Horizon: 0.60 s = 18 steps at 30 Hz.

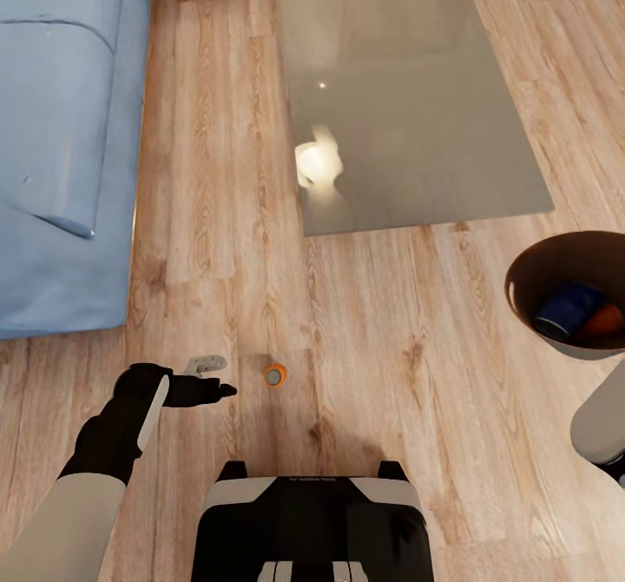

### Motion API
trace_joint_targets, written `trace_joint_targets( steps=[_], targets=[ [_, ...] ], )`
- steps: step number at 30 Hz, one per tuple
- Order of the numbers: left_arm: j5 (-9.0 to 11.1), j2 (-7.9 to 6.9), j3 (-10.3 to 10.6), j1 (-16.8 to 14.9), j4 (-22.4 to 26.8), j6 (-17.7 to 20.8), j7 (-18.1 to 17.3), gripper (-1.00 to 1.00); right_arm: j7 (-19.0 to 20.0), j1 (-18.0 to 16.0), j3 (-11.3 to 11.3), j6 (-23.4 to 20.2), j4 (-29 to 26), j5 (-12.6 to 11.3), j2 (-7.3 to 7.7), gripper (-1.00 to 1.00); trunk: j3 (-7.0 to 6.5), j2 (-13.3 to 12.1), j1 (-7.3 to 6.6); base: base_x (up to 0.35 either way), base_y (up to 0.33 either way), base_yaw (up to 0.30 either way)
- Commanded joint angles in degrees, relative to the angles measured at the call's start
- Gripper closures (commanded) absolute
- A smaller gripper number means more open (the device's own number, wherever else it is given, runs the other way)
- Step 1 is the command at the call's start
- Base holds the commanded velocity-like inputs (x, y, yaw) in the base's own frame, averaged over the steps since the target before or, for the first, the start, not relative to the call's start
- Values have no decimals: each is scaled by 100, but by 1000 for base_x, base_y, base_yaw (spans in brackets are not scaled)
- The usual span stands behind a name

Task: Put the three can of soda from the living room inside the tash can in the kitchen.

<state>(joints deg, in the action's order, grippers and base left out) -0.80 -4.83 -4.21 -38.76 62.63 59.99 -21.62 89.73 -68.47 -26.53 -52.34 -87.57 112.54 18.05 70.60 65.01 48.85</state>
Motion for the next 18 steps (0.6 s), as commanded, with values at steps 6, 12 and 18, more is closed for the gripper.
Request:
trace_joint_targets(
  steps=[6,12,18],
  targets=[
    [1,0,0,0,-3,1,0,-100,27,-302,-2,287,48,78,-12,100,142,242,132,0,0,0],
    [1,7,0,0,0,1,0,-100,27,-501,-4,410,55,335,-33,100,279,483,263,0,0,0],
    [4,10,0,0,1,1,0,-100,27,-537,-1,425,53,371,-14,100,413,724,395,0,0,0]
  ],
)
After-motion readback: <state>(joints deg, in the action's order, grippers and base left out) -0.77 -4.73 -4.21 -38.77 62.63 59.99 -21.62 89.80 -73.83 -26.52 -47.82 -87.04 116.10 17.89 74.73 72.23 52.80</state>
